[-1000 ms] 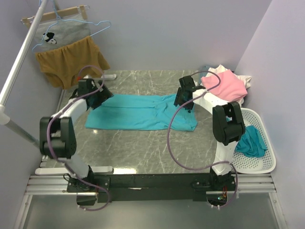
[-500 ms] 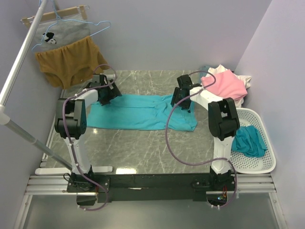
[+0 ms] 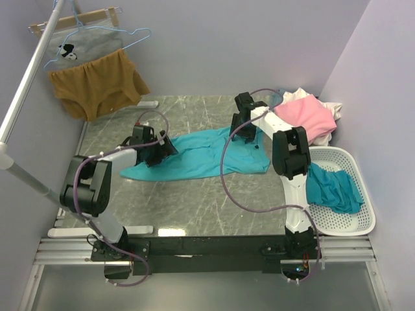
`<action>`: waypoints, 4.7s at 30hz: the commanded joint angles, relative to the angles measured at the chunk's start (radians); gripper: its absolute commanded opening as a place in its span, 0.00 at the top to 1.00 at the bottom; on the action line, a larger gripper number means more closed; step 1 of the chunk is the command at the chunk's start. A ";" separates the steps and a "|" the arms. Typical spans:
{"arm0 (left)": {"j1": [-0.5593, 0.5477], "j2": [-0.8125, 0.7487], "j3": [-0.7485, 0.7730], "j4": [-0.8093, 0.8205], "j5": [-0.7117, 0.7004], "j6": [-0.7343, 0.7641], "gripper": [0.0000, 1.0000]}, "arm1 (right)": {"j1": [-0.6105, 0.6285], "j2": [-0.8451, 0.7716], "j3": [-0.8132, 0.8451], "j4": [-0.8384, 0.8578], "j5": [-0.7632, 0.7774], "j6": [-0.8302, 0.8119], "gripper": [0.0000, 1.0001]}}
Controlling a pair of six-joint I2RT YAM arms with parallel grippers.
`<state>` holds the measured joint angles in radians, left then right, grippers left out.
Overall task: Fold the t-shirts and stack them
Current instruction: Rotate the tshirt 90 degrees
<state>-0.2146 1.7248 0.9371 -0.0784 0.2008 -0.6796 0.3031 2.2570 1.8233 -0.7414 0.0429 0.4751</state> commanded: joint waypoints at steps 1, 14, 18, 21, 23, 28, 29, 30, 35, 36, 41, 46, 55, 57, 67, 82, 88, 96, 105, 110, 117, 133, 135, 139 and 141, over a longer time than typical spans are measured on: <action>-0.049 -0.014 -0.239 -0.141 0.124 -0.083 0.00 | 0.001 0.142 0.183 -0.121 -0.004 -0.085 0.33; -0.469 -0.287 -0.406 -0.236 0.250 -0.201 0.00 | 0.004 0.257 0.509 -0.100 -0.388 -0.262 0.25; -0.479 -0.412 -0.284 -0.340 0.166 -0.176 0.01 | -0.013 0.033 0.343 0.188 -0.356 -0.259 0.25; -0.479 -0.430 -0.119 -0.383 0.036 -0.130 0.01 | -0.035 -0.177 0.148 0.384 -0.287 -0.262 0.25; -0.470 -0.381 -0.029 -0.362 -0.026 -0.062 0.01 | -0.047 -0.273 0.029 0.451 -0.215 -0.247 0.24; -0.427 -0.116 0.411 -0.371 -0.070 0.130 0.01 | -0.053 -0.516 -0.140 0.367 0.003 -0.195 0.24; -0.414 -0.009 0.477 -0.370 -0.058 0.149 0.00 | -0.052 -0.546 -0.201 0.317 0.044 -0.161 0.24; -0.407 0.046 0.605 -0.362 -0.023 0.166 0.00 | -0.053 -0.615 -0.247 0.315 0.046 -0.155 0.24; -0.381 0.407 0.958 -0.307 0.221 0.252 0.01 | -0.055 -0.825 -0.577 0.320 0.041 -0.073 0.24; -0.378 0.454 1.004 -0.317 0.253 0.267 0.01 | -0.053 -0.884 -0.617 0.326 -0.003 -0.073 0.24; -0.365 0.670 1.158 -0.390 0.385 0.307 0.01 | -0.050 -0.970 -0.751 0.271 -0.191 -0.176 0.24; -0.358 0.673 1.045 -0.314 0.439 0.325 0.00 | -0.007 -1.002 -0.887 0.321 -0.441 -0.130 0.23; -0.301 0.847 1.197 -0.388 0.446 0.344 0.01 | 0.338 -0.800 -0.883 0.425 -0.489 -0.044 0.21; -0.278 0.874 1.256 -0.373 0.469 0.313 0.01 | 0.396 -0.742 -0.866 0.447 -0.479 -0.024 0.21; -0.145 1.003 1.422 -0.209 0.589 0.160 0.00 | 0.528 -0.582 -0.797 0.493 -0.540 0.036 0.20; 0.009 0.987 1.424 0.011 0.598 -0.038 0.00 | 0.570 -0.531 -0.920 0.271 -0.109 0.224 0.18; 0.020 1.015 1.502 0.058 0.568 -0.083 0.01 | 0.570 -0.547 -0.900 0.198 0.015 0.223 0.18; 0.034 1.043 1.536 0.114 0.538 -0.120 0.01 | 0.568 -0.589 -0.892 0.160 0.058 0.146 0.18; 0.009 0.541 1.051 0.011 0.283 0.109 0.01 | 0.570 -0.846 -0.874 0.286 -0.164 0.097 0.18; -0.035 0.212 0.693 0.041 0.160 0.141 0.01 | 0.556 -0.959 -0.800 0.211 0.044 0.111 0.18; -0.126 -0.086 0.237 0.082 0.137 0.063 0.01 | 0.309 -0.823 -0.678 0.255 0.144 0.059 0.17; -0.304 -0.468 -0.271 0.040 0.072 -0.058 0.00 | 0.051 0.102 0.221 0.185 0.006 -0.041 0.17; -0.316 -0.490 -0.291 0.025 0.080 -0.066 0.01 | 0.036 0.163 0.295 0.156 -0.059 -0.053 0.17; -0.339 -0.508 -0.313 -0.010 0.095 -0.084 0.01 | -0.001 0.304 0.506 0.007 -0.135 -0.069 0.17; -0.354 -0.510 -0.317 -0.041 0.089 -0.089 0.01 | -0.010 0.352 0.574 -0.029 -0.143 -0.061 0.17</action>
<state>-0.5453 1.2392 0.6319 -0.0807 0.2897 -0.7403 0.3313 2.5092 2.2822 -0.6346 -0.0265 0.4286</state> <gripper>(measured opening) 0.995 0.829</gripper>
